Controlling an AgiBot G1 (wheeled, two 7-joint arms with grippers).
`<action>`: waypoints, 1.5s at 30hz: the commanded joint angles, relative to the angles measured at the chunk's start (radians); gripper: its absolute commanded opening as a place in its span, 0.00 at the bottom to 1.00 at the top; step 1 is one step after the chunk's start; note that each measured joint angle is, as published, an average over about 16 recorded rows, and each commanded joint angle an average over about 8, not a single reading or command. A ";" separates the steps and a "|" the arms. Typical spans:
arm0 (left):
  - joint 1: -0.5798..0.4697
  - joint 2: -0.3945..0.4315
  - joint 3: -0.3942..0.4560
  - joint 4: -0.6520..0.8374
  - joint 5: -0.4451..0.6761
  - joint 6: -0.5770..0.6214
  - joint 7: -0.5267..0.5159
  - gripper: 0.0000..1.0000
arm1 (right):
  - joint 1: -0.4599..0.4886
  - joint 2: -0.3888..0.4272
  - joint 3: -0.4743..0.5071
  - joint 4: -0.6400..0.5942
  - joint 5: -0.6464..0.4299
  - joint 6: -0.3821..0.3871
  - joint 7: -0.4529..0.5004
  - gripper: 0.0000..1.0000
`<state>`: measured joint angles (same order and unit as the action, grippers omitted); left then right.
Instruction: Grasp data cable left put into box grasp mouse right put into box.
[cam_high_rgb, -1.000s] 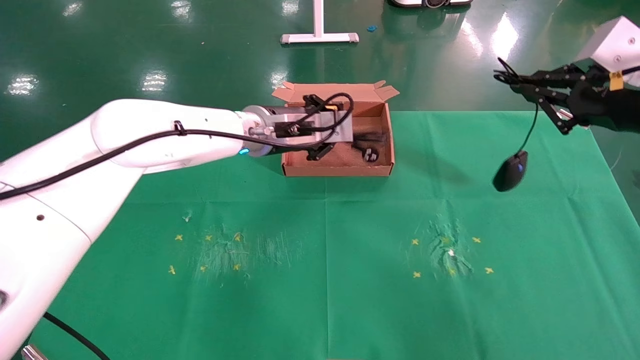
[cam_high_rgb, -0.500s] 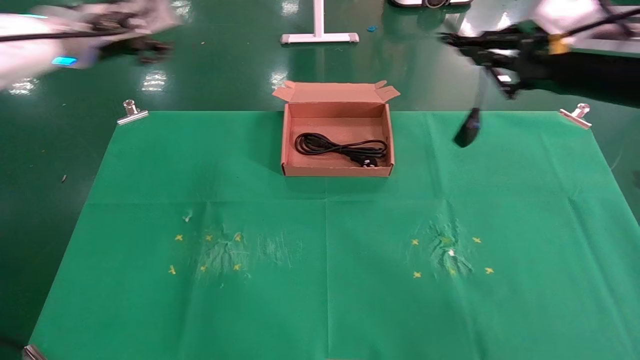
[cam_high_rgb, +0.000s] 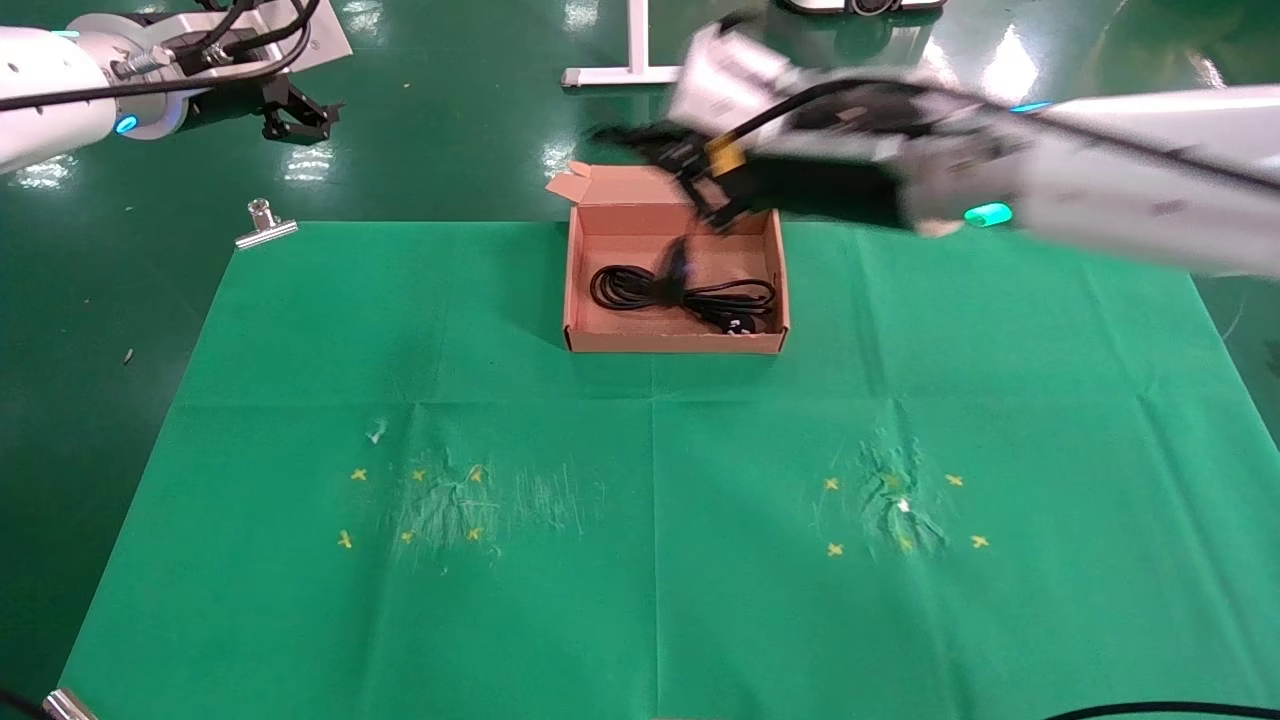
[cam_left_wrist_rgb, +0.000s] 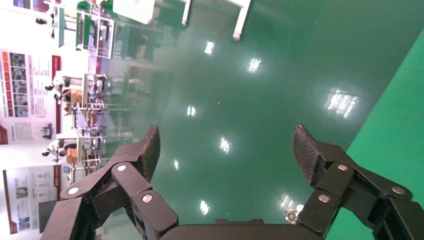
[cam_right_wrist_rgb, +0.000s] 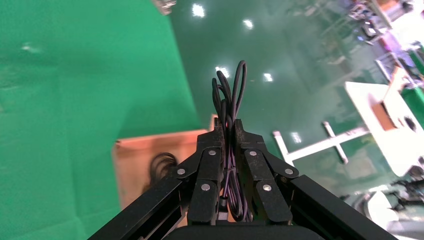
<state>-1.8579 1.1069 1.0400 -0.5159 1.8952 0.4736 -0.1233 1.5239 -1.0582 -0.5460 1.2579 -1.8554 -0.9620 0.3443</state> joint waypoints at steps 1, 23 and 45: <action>0.002 -0.006 0.006 -0.017 0.017 0.001 -0.026 1.00 | 0.001 -0.045 -0.031 -0.001 -0.041 0.003 0.015 0.00; 0.014 -0.041 0.028 -0.112 0.122 0.014 -0.165 1.00 | -0.070 -0.094 -0.099 -0.130 -0.330 0.105 0.116 1.00; 0.014 -0.038 0.027 -0.106 0.115 0.014 -0.159 1.00 | -0.139 0.013 -0.024 -0.093 -0.037 -0.023 0.064 1.00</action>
<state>-1.8435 1.0693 1.0669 -0.6223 2.0104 0.4875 -0.2827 1.3854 -1.0455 -0.5702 1.1647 -1.8928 -0.9843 0.4085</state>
